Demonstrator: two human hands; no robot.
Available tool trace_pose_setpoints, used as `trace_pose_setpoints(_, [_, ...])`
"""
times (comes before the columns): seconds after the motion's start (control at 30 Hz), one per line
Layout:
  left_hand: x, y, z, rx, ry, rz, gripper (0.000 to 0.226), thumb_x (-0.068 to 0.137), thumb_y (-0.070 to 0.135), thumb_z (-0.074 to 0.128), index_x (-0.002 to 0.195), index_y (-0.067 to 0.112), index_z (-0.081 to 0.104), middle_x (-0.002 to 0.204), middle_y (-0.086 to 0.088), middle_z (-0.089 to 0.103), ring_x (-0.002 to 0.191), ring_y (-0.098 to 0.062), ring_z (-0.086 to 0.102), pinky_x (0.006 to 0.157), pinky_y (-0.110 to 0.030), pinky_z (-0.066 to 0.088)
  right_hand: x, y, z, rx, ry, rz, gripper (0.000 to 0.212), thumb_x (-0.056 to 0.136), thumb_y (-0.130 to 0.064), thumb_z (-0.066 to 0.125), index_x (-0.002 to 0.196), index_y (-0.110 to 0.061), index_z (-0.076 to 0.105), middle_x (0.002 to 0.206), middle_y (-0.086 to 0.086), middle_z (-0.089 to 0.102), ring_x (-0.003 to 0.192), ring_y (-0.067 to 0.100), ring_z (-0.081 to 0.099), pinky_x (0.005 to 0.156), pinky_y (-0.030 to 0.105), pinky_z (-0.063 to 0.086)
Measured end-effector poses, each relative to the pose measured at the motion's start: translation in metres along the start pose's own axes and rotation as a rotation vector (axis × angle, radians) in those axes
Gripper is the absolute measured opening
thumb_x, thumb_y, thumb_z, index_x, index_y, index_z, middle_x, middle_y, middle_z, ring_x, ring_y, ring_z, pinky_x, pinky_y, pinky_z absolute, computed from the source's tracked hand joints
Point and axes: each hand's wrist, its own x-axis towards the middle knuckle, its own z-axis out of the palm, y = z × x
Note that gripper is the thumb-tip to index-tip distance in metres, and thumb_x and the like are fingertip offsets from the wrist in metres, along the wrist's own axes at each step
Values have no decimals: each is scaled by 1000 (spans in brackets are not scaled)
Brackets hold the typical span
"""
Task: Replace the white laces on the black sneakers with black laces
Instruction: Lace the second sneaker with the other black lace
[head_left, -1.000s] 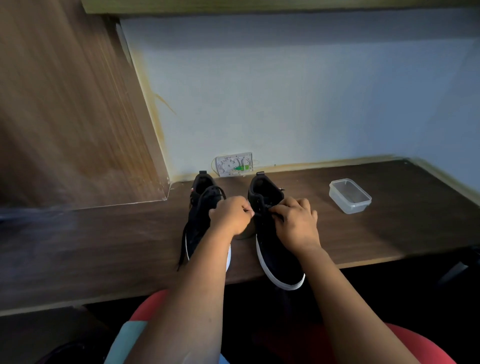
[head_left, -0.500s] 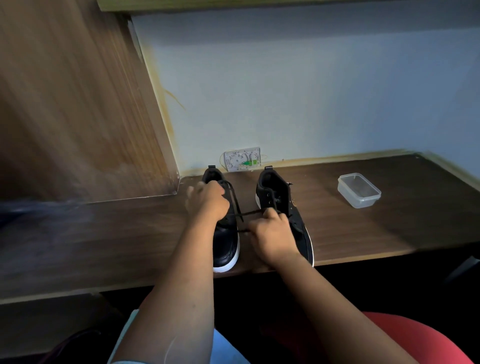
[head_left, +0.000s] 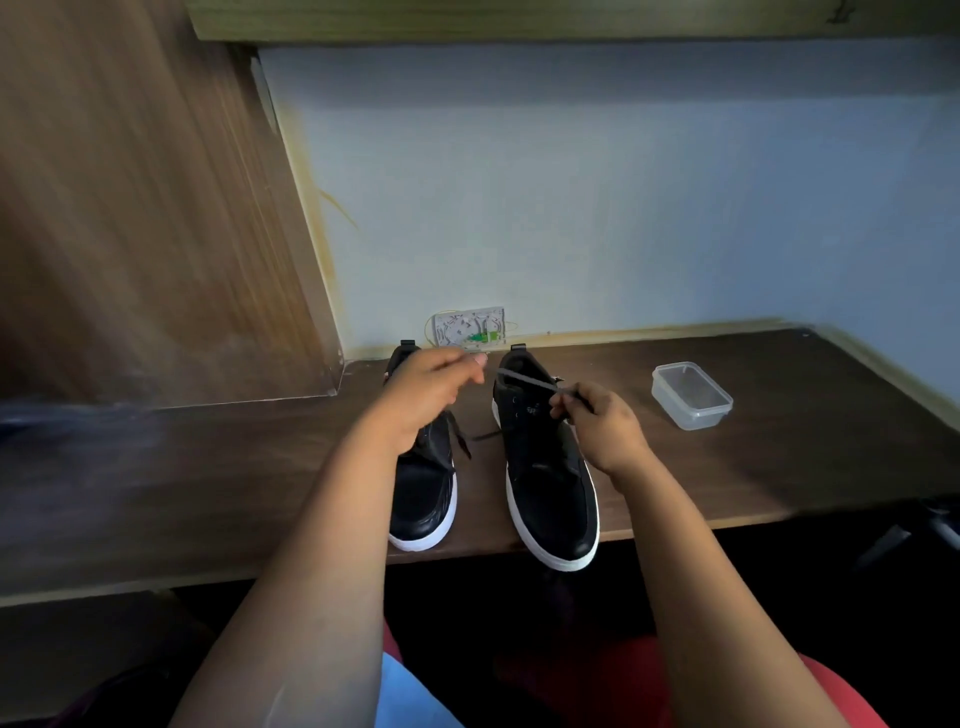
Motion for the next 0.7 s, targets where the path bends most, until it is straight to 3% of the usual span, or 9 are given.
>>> trace_pose_setpoints(0.1, [1, 5, -4, -282, 7, 24, 26, 97, 20, 54, 72, 14, 62, 57, 9, 47, 55, -7, 41, 63, -21, 36, 0, 4, -1, -51, -63, 6, 16, 96, -19, 52, 103, -22, 66, 103, -2, 67, 101, 20, 60, 88, 32, 44])
trace_pose_setpoints(0.2, [-4, 9, 9, -43, -101, 91, 26, 98, 17, 52, 76, 16, 66, 69, 9, 60, 65, -3, 49, 64, -12, 40, -6, -13, 4, -113, -95, -293, 39, 86, -35, 62, 124, -29, 57, 113, -8, 66, 111, 18, 58, 98, 34, 42])
trace_pose_setpoints(0.3, [-6, 9, 22, -23, -147, 87, 26, 97, 17, 54, 74, 16, 67, 79, -1, 62, 71, -4, 51, 71, -15, 41, -9, -27, 10, -155, -37, -497, 9, 95, -31, 54, 99, -29, 61, 87, -13, 67, 92, 21, 58, 86, 36, 42])
trace_pose_setpoints(0.4, [-4, 14, 15, -201, -82, 43, 25, 97, 18, 54, 73, 16, 63, 72, 2, 57, 70, -8, 52, 73, -22, 40, -9, -17, 3, -269, 152, -431, 21, 99, -33, 44, 87, -33, 61, 72, -12, 62, 85, 21, 45, 78, 39, 41])
trace_pose_setpoints(0.5, [-3, 17, 7, -406, -79, 10, 27, 98, 19, 50, 73, 17, 58, 66, 7, 55, 70, -10, 52, 81, -29, 41, -2, 6, -8, -416, 128, -149, 25, 100, -34, 41, 98, -31, 66, 84, -7, 67, 100, 24, 43, 82, 38, 37])
trace_pose_setpoints(0.57, [-3, 16, 6, -426, -77, 7, 26, 98, 19, 49, 73, 18, 57, 66, 8, 55, 71, -9, 53, 84, -31, 42, -1, 13, -11, -531, 57, -34, 25, 100, -33, 42, 109, -31, 66, 102, -4, 64, 112, 27, 40, 82, 37, 32])
trace_pose_setpoints(0.63, [-2, 14, 10, -324, -79, 23, 26, 97, 17, 50, 73, 18, 60, 70, 6, 56, 71, -9, 54, 82, -30, 41, -2, 9, -8, -554, 10, -110, 31, 96, -38, 52, 126, -35, 59, 117, -6, 57, 116, 26, 37, 84, 35, 30])
trace_pose_setpoints(0.7, [-2, 12, 18, -190, -84, 27, 24, 96, 16, 53, 74, 18, 64, 74, 4, 59, 72, -9, 54, 81, -26, 43, -5, -5, 0, -383, -29, -280, 41, 91, -39, 60, 131, -33, 55, 114, -9, 59, 110, 21, 39, 88, 33, 35])
